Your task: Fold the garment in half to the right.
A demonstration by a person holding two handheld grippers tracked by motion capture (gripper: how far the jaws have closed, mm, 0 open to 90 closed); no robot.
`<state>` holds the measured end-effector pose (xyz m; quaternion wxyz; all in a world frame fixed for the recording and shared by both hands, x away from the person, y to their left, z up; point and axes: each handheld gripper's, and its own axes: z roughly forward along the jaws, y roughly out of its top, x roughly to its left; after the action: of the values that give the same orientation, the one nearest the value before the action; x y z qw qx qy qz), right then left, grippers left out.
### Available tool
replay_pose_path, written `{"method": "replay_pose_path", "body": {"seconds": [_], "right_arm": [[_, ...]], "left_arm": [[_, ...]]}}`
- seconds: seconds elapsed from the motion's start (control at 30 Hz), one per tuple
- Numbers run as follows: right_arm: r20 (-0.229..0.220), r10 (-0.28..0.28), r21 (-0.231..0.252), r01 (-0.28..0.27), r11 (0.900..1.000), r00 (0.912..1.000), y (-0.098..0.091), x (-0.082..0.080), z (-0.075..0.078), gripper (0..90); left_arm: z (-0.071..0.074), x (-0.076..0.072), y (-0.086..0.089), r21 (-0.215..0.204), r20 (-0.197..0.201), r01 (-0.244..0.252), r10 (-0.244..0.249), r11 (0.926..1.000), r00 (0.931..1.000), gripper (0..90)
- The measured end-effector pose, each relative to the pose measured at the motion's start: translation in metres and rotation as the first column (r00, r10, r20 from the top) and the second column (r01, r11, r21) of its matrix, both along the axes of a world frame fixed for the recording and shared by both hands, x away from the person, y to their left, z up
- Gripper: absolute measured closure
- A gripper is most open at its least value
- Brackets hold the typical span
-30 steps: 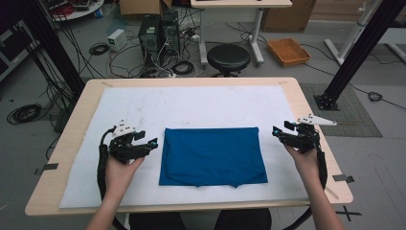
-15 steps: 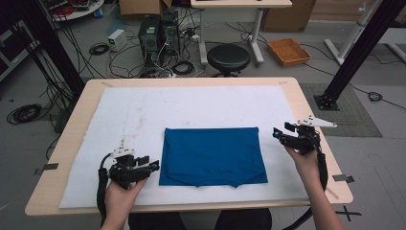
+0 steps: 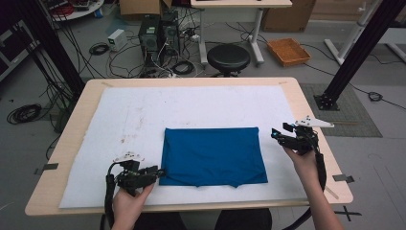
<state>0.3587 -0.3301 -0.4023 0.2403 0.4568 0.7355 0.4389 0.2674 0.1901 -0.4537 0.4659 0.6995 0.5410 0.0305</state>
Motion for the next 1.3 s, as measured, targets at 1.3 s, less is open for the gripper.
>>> {"method": "replay_pose_path", "body": {"seconds": [1.3], "right_arm": [[-0.045, 0.368, -0.04, -0.369, 0.9284, 0.9289, 0.209, 0.055, 0.017, 56.3]], "left_arm": [[-0.001, 0.007, -0.021, 0.047, 0.024, 0.041, -0.042, 0.9981, 0.9988, 79.8]]}}
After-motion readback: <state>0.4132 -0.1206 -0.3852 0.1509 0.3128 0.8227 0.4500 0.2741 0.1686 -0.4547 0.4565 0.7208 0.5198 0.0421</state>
